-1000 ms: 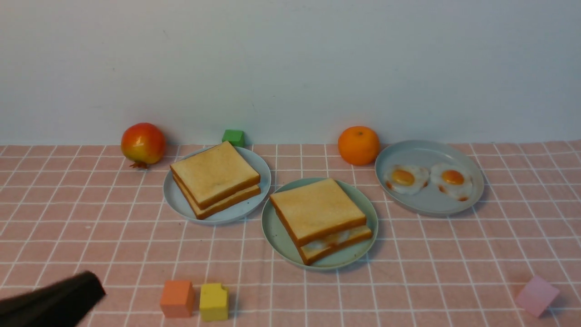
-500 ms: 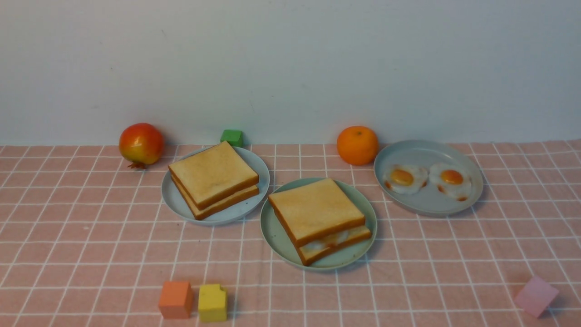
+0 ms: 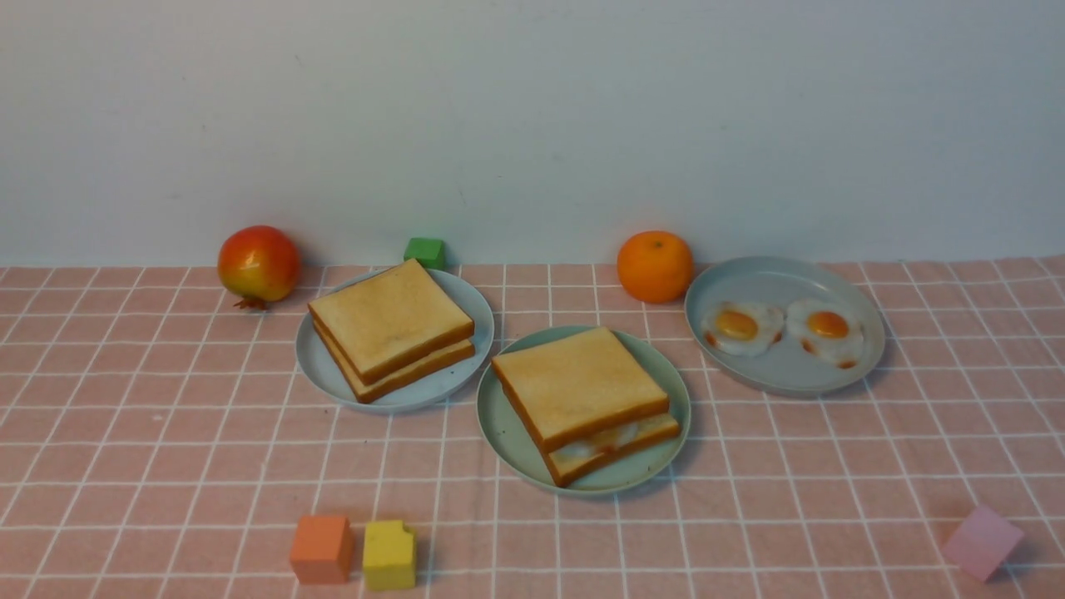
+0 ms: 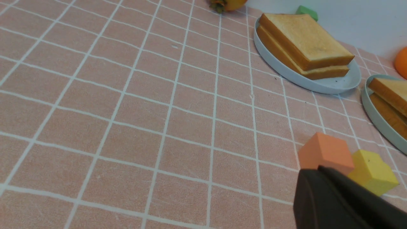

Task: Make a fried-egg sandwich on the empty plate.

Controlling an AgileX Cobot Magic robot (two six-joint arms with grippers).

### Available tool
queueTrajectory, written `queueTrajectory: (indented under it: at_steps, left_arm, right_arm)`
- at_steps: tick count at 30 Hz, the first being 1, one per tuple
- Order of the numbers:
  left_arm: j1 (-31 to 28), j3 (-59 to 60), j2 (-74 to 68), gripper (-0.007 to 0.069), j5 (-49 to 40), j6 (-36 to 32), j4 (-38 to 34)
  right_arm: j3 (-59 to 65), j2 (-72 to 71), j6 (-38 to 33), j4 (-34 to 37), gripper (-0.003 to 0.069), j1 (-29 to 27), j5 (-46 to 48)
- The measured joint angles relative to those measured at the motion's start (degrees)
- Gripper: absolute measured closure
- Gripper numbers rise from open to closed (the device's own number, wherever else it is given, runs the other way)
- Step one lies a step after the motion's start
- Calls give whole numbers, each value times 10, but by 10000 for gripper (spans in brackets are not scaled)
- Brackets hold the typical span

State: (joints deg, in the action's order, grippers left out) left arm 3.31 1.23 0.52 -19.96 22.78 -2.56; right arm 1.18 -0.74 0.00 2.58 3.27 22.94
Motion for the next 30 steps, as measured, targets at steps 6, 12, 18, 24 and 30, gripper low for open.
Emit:
queueTrajectory:
  at_steps: [6, 12, 18, 24, 30]
  left_arm:
    - [0, 0, 0, 612, 0, 0, 0]
    - [0, 0, 0, 612, 0, 0, 0]
    - [0, 0, 0, 612, -1, 0, 0]
    - [0, 0, 0, 612, -1, 0, 0]
    - [0, 0, 0, 612, -1, 0, 0]
  right_arm:
    - [0, 0, 0, 0, 602, 0, 0]
    - [0, 0, 0, 0, 594, 0, 0]
    - [0, 0, 0, 0, 583, 0, 0]
    - [0, 0, 0, 0, 576, 0, 0]
    - [0, 0, 0, 0, 575, 0, 0]
